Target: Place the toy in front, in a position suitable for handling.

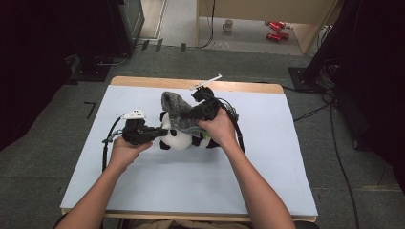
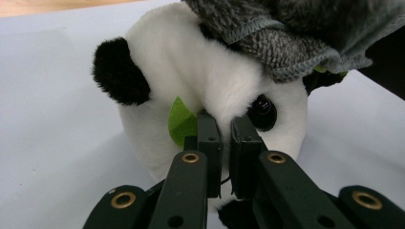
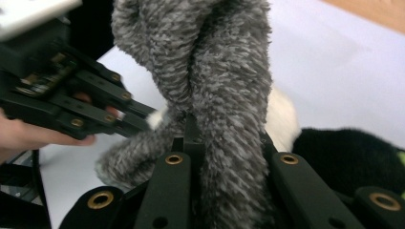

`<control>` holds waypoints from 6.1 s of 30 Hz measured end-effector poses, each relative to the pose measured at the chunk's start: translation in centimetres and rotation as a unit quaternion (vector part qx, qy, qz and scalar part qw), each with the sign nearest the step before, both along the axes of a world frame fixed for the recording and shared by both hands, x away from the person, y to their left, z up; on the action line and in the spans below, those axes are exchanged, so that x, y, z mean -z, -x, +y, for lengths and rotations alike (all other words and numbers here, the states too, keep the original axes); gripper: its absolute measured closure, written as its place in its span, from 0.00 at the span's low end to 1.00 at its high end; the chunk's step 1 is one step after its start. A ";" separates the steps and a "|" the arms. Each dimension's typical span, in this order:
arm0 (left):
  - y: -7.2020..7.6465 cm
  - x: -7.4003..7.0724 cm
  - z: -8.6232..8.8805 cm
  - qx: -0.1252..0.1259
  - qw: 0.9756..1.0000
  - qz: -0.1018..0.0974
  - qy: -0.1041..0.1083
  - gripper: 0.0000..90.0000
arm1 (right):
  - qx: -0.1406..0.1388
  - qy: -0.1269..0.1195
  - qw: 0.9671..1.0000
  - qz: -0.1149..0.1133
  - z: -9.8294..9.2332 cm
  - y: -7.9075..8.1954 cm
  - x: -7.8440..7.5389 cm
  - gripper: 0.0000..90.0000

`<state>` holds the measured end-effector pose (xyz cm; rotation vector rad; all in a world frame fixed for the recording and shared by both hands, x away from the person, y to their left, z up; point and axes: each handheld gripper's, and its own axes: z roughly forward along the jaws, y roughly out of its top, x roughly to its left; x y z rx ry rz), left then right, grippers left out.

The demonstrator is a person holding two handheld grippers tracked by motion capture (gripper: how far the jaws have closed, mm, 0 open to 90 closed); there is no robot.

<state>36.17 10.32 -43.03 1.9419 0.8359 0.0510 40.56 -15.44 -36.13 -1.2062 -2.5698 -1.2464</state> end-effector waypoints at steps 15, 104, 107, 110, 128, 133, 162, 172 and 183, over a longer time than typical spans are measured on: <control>0.1 0.0 0.0 0.002 1.000 0.002 -0.005 0.96 | 0.045 0.004 0.999 0.007 -6.0 0.2 2.0 0.86; -1.5 0.0 1.7 -0.088 0.988 0.126 0.019 0.94 | -0.025 -0.003 0.999 -0.029 -2.7 6.5 -0.7 0.86; -1.5 0.0 1.7 -0.086 0.989 0.122 0.022 0.93 | -0.026 0.013 0.999 -0.017 -2.3 6.5 0.7 0.86; -1.4 -0.1 1.7 -0.085 0.989 0.119 0.019 0.93 | -0.020 0.019 1.000 -0.012 -2.5 6.1 1.7 0.86; -0.7 -0.2 1.1 -0.070 0.993 0.094 -0.014 0.90 | -0.012 0.018 0.999 -0.028 -3.7 3.7 2.1 0.86; -1.0 0.0 1.4 -0.073 0.994 0.084 -0.007 0.84 | -0.011 0.016 0.999 -0.028 -3.7 3.1 2.1 0.86; -1.5 1.6 0.2 -0.002 0.999 -0.042 -0.029 0.18 | 0.006 0.012 1.000 -0.027 -3.1 0.0 1.3 0.86; -1.9 1.8 0.1 -0.014 0.999 -0.035 -0.027 0.34 | 0.013 0.011 0.999 -0.029 -2.6 -0.8 1.4 0.86; -1.7 1.0 0.0 -0.032 0.999 0.006 -0.024 0.69 | 0.017 -0.013 0.999 -0.027 -2.0 -0.4 0.1 0.86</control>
